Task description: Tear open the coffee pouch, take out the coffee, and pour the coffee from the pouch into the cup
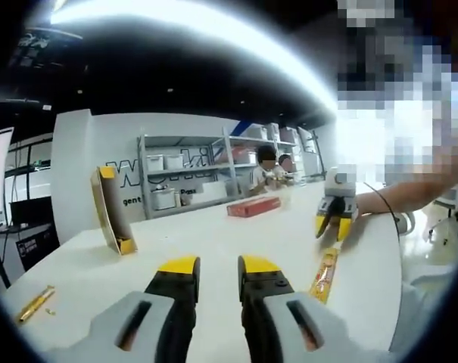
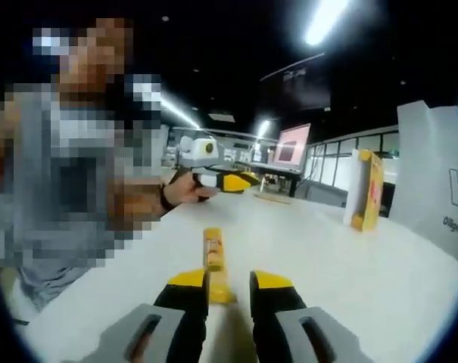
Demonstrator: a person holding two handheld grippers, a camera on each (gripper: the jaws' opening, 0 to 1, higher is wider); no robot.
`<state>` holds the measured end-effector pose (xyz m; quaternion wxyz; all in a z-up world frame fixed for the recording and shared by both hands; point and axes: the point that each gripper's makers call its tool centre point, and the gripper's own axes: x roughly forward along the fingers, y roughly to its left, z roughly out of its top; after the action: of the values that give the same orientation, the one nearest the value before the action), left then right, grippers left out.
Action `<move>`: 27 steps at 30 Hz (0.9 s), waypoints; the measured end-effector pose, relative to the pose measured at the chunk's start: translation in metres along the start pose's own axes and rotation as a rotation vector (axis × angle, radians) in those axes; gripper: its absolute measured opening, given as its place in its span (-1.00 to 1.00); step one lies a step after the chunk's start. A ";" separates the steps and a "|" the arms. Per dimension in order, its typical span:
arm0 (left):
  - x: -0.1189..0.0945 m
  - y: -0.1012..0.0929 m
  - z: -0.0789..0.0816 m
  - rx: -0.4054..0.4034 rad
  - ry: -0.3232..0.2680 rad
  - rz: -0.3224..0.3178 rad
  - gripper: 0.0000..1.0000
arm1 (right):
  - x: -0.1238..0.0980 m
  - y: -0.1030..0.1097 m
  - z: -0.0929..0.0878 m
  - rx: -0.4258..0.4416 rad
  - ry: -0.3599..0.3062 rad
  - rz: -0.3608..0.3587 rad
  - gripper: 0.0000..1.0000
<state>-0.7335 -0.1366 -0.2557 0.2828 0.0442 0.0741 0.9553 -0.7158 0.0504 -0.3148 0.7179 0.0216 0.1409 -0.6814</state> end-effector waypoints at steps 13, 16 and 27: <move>0.001 0.000 -0.002 0.000 0.006 0.002 -0.54 | 0.008 0.019 -0.009 -0.002 0.058 0.055 -0.62; 0.001 0.000 -0.002 0.001 0.008 0.003 -0.54 | 0.012 0.021 -0.015 -0.004 0.093 0.059 -0.58; 0.000 0.000 -0.002 0.003 0.007 0.007 -0.55 | 0.005 0.011 -0.005 -0.011 0.032 0.026 -0.57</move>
<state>-0.7341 -0.1368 -0.2579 0.2793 0.0417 0.0764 0.9562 -0.7053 0.0471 -0.3226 0.7243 0.0306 0.1558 -0.6710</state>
